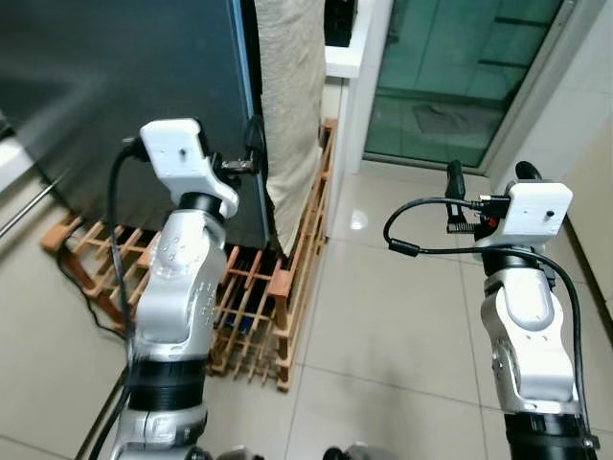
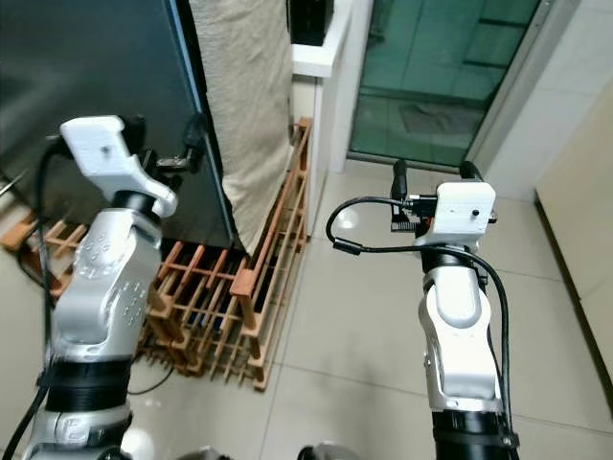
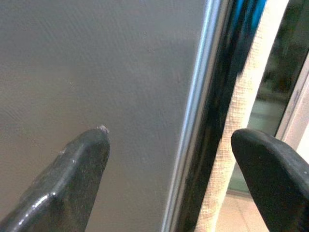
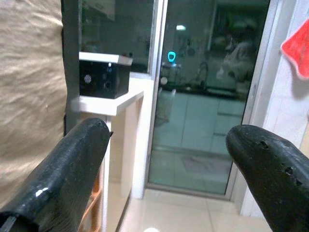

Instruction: Restocking fridge

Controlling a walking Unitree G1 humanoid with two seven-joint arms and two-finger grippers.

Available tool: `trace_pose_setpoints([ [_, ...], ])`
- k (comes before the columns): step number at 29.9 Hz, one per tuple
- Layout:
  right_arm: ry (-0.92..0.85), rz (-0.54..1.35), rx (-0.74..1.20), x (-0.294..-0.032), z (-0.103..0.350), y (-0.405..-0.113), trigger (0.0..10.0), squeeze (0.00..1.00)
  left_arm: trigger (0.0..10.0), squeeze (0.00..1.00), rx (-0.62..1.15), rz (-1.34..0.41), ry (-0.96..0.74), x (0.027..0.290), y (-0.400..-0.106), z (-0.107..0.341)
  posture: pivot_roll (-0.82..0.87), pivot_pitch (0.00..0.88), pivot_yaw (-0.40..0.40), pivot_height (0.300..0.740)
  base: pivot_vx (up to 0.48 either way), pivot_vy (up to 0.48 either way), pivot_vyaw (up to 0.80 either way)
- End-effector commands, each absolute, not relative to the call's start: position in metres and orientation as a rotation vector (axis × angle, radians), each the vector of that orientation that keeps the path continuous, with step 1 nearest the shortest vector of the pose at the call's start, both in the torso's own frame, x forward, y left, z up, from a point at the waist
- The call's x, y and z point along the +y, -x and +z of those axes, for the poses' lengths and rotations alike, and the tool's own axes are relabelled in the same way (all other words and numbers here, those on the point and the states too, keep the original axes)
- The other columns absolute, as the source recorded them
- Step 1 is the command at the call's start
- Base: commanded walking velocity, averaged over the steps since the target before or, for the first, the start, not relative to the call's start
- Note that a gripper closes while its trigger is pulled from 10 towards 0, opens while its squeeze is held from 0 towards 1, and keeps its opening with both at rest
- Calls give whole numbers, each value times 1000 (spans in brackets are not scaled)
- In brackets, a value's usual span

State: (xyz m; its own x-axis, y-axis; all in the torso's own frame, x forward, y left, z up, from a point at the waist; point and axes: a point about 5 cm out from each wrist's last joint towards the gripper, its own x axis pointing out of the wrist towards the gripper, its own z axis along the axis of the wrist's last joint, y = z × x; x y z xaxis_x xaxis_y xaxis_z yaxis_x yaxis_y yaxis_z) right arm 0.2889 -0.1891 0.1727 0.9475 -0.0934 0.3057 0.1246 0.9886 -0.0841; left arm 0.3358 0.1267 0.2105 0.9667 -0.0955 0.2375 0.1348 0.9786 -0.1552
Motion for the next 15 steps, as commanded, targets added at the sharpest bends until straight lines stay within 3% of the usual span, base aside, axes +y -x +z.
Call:
trace_pose_setpoints([
  [1,83,-131,-299,-191,171,-289,10000,0,10000,0,-206,-121,155,125,-343,206,-138,70,21,740,0,0,0],
  [8,90,-141,-306,-190,173,-283,10000,0,10000,0,-227,-98,238,125,-358,221,-178,126,46,740,0,0,0],
  [15,98,-159,-270,-194,163,-276,10000,0,10000,0,-256,-209,216,111,-337,221,-168,133,48,740,0,0,0],
])
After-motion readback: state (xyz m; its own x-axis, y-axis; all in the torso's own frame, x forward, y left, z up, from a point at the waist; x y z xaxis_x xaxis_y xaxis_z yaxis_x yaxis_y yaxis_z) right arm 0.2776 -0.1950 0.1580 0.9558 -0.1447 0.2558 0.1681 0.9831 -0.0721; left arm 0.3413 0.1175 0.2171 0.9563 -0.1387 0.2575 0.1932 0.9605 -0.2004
